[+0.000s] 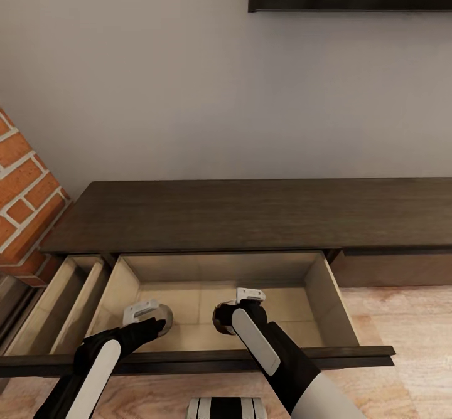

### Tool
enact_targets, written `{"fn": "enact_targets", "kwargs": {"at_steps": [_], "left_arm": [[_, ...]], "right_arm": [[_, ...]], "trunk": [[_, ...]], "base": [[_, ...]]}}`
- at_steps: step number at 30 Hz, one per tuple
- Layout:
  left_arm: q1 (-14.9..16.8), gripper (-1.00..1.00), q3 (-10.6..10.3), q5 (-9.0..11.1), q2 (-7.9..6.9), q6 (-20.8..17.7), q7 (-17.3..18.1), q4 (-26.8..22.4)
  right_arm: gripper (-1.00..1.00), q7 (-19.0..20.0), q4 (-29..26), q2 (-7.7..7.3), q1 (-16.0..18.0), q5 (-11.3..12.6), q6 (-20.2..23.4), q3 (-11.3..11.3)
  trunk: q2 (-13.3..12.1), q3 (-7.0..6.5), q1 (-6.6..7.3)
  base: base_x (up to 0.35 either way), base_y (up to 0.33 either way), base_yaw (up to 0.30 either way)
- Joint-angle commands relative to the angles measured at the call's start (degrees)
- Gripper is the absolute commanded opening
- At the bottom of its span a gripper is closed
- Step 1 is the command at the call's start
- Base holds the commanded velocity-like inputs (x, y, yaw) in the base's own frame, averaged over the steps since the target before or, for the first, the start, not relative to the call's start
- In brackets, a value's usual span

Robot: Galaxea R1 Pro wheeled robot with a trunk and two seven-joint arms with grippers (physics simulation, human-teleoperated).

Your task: Place each of the two pumpkins and all three candles from the living room inside a cabinet in the living room (use any cabinet), then make sure every cabinet is closed, and position the cauldron so it is next to a table in the living room.

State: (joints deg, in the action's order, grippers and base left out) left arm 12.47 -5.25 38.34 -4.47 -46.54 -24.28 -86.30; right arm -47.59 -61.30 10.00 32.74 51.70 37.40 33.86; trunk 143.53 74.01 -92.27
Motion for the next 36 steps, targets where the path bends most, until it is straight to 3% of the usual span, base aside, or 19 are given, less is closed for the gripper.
{"fn": "enact_targets", "kwargs": {"at_steps": [1,6,7,15,36], "left_arm": [[0.01,-1.0,-0.11,0.77,-0.07,-0.14,-0.59,0.78],[0.01,-1.0,-0.11,0.77,-0.05,-0.21,-0.59,0.78],[0.01,1.0,-0.11,0.77,-0.05,-0.21,-0.59,0.78],[0.01,1.0,-0.07,0.77,-0.09,-0.13,-0.59,0.7],[1.98,1.0,-0.03,0.77,-0.18,-2.15,-0.66,0.67]], "right_arm": [[1.0,-0.49,-0.05,0.0,0.05,0.39,0.17,0.06],[1.0,-0.49,-0.05,0.0,0.05,0.39,0.13,0.07],[1.0,-0.49,-0.05,0.0,0.05,0.39,0.13,0.07],[1.0,-0.49,-0.05,0.0,0.05,0.41,0.13,0.06],[1.0,0.12,-0.17,0.0,-0.02,0.5,0.0,0.06]], "trunk": [[0.02,0.05,0.01],[0.02,0.05,0.01],[0.02,0.05,0.01],[0.02,0.05,0.01],[-0.26,-4.6,0.55]], "base": [[0.0,0.0,0.0],[0.0,0.0,0.0],[0.0,0.0,0.0],[0.0,0.0,0.0],[-0.04,0.0,0.0]]}}
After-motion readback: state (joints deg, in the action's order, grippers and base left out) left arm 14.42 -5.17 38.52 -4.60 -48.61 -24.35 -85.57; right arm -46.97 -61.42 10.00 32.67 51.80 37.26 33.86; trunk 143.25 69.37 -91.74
